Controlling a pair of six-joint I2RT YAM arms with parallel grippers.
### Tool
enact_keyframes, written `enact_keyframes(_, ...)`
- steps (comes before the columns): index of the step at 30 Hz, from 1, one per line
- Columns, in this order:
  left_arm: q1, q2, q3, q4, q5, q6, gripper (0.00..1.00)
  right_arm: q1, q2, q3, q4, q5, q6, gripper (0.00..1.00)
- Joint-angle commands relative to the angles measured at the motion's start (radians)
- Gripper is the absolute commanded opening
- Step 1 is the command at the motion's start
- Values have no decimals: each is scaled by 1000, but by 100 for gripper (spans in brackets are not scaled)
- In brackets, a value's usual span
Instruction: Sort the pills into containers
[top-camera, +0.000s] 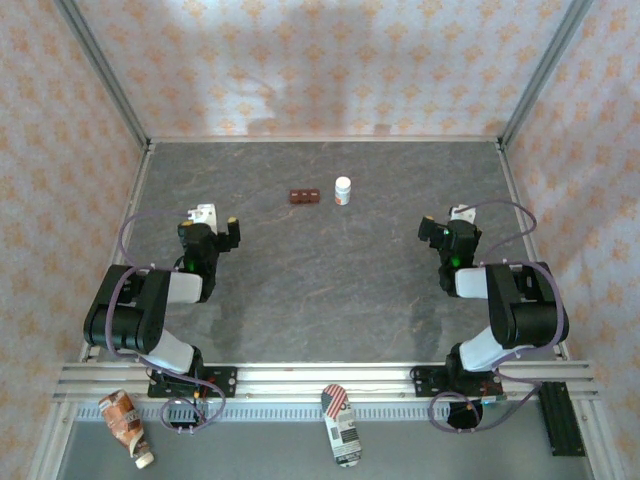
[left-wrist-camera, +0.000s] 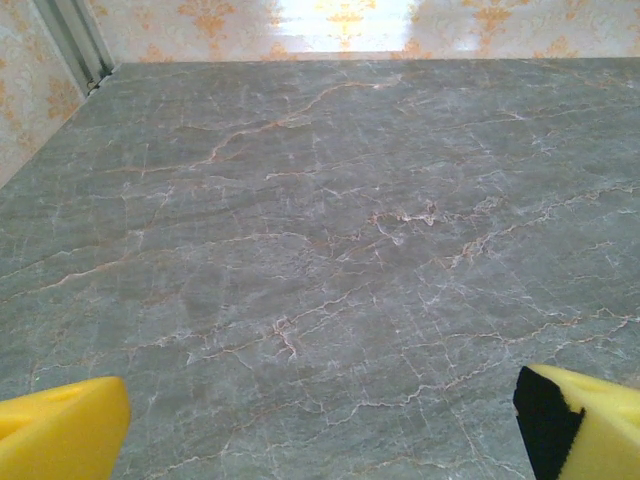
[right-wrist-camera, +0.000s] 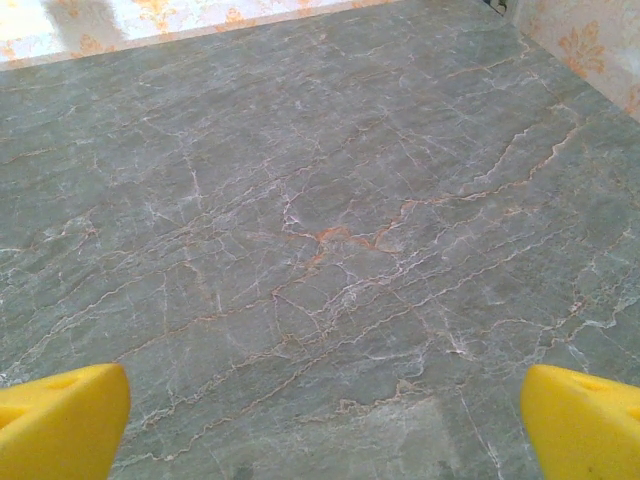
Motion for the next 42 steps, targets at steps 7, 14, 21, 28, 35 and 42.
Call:
enact_keyframes(7, 2, -54, -8, 4, -1, -4, 96, -6, -67, 4, -21, 24, 7, 99)
enact_keyframes(14, 3, -199, 70, -241, -27, -12, 100, -7, -187, 42, -198, 86, 39, 99)
enact_keyframes(21, 2, -323, 169, -489, -42, -119, 100, -7, -344, 213, -598, 183, 371, 99)
enact_keyframes(28, -30, -420, 273, -713, -32, -255, 100, 5, -303, 451, -878, -43, 507, 99)
enact_keyframes(35, -112, -384, 396, -833, 29, -302, 100, 77, -240, 621, -1038, -236, 445, 94)
enact_keyframes(42, -164, -93, 656, -934, 193, -401, 100, 170, -218, 665, -1155, -234, 459, 92)
